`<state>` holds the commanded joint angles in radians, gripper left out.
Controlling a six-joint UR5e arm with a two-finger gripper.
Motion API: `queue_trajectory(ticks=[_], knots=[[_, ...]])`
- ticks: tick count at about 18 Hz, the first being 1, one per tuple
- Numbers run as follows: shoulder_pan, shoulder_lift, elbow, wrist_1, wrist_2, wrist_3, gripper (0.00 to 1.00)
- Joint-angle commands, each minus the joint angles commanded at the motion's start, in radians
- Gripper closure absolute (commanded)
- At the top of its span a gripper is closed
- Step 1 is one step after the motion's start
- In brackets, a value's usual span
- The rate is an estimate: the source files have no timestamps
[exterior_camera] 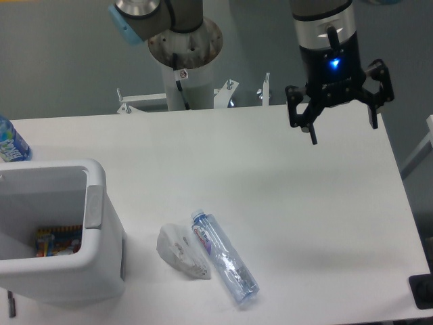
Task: Place the trash in the trash can
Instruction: 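Move the open gripper toward the crumpled white tissue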
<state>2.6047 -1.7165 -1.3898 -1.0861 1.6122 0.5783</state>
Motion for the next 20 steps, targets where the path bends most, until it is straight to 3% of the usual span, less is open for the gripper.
queue_trajectory(ticks=[10,17,20], knots=[[-0.008,0.0,-0.017,0.009,-0.003,0.015,0.0],[-0.017,-0.008,-0.074,0.015,0.002,-0.008,0.0],[-0.092,-0.021,-0.089,0.014,-0.006,-0.093,0.0]])
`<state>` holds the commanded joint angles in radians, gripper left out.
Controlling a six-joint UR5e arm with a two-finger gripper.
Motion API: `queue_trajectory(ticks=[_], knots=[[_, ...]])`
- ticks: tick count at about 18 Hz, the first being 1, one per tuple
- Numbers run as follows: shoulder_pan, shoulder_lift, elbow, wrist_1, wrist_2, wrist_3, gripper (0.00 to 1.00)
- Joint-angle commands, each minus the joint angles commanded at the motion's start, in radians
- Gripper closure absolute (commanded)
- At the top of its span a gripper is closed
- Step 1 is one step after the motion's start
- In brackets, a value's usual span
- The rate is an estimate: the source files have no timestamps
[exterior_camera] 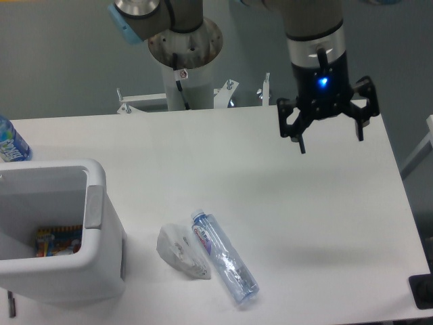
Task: Place the trash in the trash can
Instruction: 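Move the open gripper toward the crumpled white tissue, then lower the gripper onto the white tissue and close on it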
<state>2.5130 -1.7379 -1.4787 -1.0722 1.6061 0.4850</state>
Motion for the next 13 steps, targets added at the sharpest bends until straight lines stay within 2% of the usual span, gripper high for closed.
queue_trajectory(ticks=[2,7,9,11,13], knots=[[-0.048,-0.012,-0.029,-0.002,-0.046,-0.011,0.0],[-0.068,-0.043,-0.101,-0.002,-0.299,-0.06,0.0],[-0.091,-0.066,-0.118,0.0,-0.313,-0.063,0.0],[-0.128,-0.112,-0.115,0.002,-0.313,-0.1,0.0],[-0.16,-0.178,-0.1,0.035,-0.313,-0.135,0.0]])
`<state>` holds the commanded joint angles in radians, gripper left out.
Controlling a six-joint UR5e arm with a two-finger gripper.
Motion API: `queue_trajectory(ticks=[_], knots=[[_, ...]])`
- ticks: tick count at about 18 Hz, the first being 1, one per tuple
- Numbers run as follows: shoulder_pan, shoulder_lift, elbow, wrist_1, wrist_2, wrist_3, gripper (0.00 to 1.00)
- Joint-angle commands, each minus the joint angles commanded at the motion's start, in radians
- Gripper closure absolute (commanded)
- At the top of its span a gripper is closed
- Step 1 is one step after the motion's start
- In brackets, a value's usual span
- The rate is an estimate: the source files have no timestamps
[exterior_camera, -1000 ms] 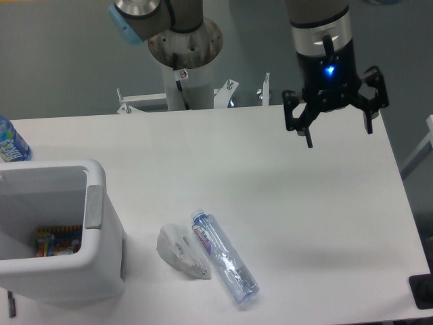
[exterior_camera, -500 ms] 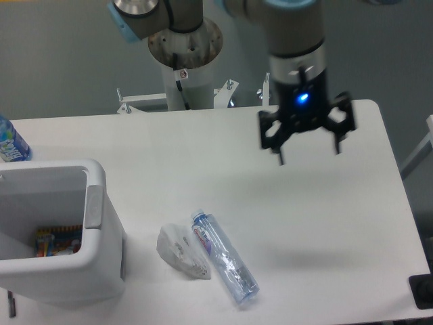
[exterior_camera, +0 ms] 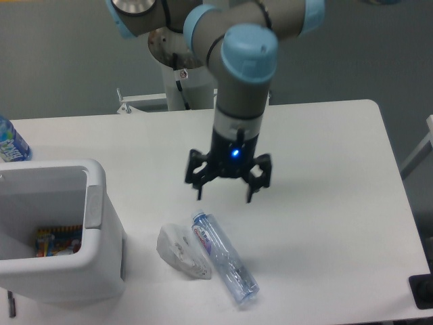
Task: Place the trash in the trash can
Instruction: 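Lower the gripper onto the white tissue and close on it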
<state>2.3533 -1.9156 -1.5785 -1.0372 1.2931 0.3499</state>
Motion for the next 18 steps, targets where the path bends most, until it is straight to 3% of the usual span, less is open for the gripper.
queue_trajectory(ticks=[2,4,7,10,18], knots=[[-0.025,-0.048,-0.001,0.052,0.003,-0.035,0.0],[-0.039,-0.078,-0.001,0.068,0.008,-0.054,0.0],[-0.045,-0.103,-0.001,0.072,0.008,-0.072,0.0],[-0.062,-0.134,-0.011,0.137,0.014,-0.113,0.0],[-0.104,-0.175,-0.014,0.14,0.086,-0.124,0.0]])
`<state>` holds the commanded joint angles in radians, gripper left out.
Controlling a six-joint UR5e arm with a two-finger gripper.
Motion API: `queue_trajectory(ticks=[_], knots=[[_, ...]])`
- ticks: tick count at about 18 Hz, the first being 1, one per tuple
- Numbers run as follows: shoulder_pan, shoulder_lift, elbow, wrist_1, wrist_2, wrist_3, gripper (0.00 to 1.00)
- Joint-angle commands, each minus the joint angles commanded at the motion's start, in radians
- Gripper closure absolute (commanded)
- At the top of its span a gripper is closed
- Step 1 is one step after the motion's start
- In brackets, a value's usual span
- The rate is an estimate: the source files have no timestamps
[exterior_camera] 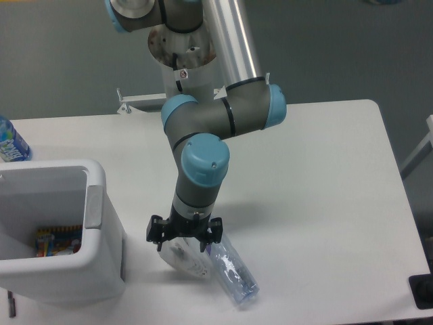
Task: Place the trash in the trash can
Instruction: 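Lower the gripper onto the white tissue and close on it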
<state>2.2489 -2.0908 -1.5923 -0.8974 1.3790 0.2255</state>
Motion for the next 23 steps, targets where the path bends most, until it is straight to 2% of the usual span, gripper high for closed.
queue_trajectory(ticks=[4,5,6,8,11,15,18,20,23], knots=[[0.0,-0.012,0.002,0.011,0.011,-0.002,0.0],[0.0,-0.015,0.002,0.014,0.017,-0.002,0.06],[-0.002,-0.015,0.002,0.014,0.023,-0.012,0.19],[-0.002,-0.015,0.002,0.014,0.026,-0.034,0.38],[-0.003,-0.011,-0.002,0.012,0.026,-0.035,0.6],[-0.005,-0.008,0.0,0.011,0.028,-0.037,0.7],[-0.006,-0.005,0.003,0.003,0.026,-0.037,0.85],[-0.006,0.0,0.005,0.002,0.019,-0.037,0.9],[-0.005,0.012,0.015,0.002,0.012,-0.034,0.91]])
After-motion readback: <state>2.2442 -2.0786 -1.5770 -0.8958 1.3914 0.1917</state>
